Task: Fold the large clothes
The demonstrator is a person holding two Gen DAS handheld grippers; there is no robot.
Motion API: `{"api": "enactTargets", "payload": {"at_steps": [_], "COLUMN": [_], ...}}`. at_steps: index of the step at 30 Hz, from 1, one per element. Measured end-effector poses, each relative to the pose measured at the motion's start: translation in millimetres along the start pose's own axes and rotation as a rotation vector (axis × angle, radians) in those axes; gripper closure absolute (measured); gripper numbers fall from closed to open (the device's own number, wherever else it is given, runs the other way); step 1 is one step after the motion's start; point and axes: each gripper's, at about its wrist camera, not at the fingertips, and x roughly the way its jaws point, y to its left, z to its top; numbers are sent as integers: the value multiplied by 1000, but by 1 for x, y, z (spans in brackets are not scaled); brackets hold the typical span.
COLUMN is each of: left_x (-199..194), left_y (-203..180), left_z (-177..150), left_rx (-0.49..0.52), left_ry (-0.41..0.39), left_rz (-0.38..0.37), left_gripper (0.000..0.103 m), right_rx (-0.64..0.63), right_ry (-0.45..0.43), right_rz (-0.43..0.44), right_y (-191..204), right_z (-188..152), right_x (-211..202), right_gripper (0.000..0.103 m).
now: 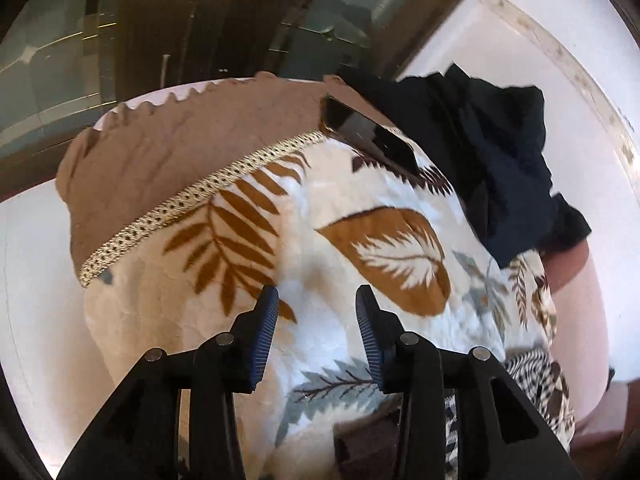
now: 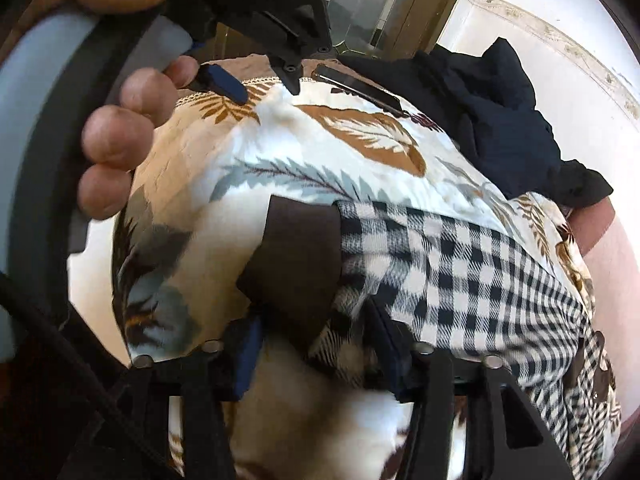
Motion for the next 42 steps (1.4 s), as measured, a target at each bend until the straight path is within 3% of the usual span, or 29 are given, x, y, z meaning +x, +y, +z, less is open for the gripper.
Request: {"api": "enactTargets", "payload": {"at_steps": [3,6,11,16,20,25,28,30,32,33,36,38,42], "left_x": [-4,-8,-13,-13,-12,-7,-1,4,11,17,37,52,84], "left_y": [0,-10,-56,-108,-146,-185,-210,-231,-248,-259,-283,-295,-303], "left_z": [0,-3,-24,-55,-85,-125,-151,-172,-186,-193,-201,-201,-193], "left_rx": [-3,21,138,284,397,518,570,625,675,698,699,683,625], "left_ry": [-14,-21,-28,4,47,79,128,156,183,202,233,250,294], "left_rz": [16,1,-50,-139,-201,-219,-262,-276,-283,-288,-309,-298,-260], "left_gripper": [62,59,52,45,44,42,42,41,41,41,40,39,39], "right_rx": [176,373,688,947,1077,1203,1257,1313,1376,1441,1487,1455,1380], "right_ry": [16,-43,-128,-98,-37,42,96,86,76,50,-71,-100,-160], "right_rz": [104,96,-69,-296,-462,-606,-590,-577,-579,-536,-516,-512,-411], "right_y": [-33,-92,-220,-337,-388,-425,-433,-434,-441,-450,-458,-458,-456], "right_z": [8,8,-29,-122,-204,-304,-352,-379,-398,-409,-413,-406,-380], "right_x": [-4,-28,-85,-133,-155,-163,-155,-161,-168,-175,-199,-204,-200], "right_gripper": [90,90,91,92,93,93,92,82,81,81,80,80,80]}}
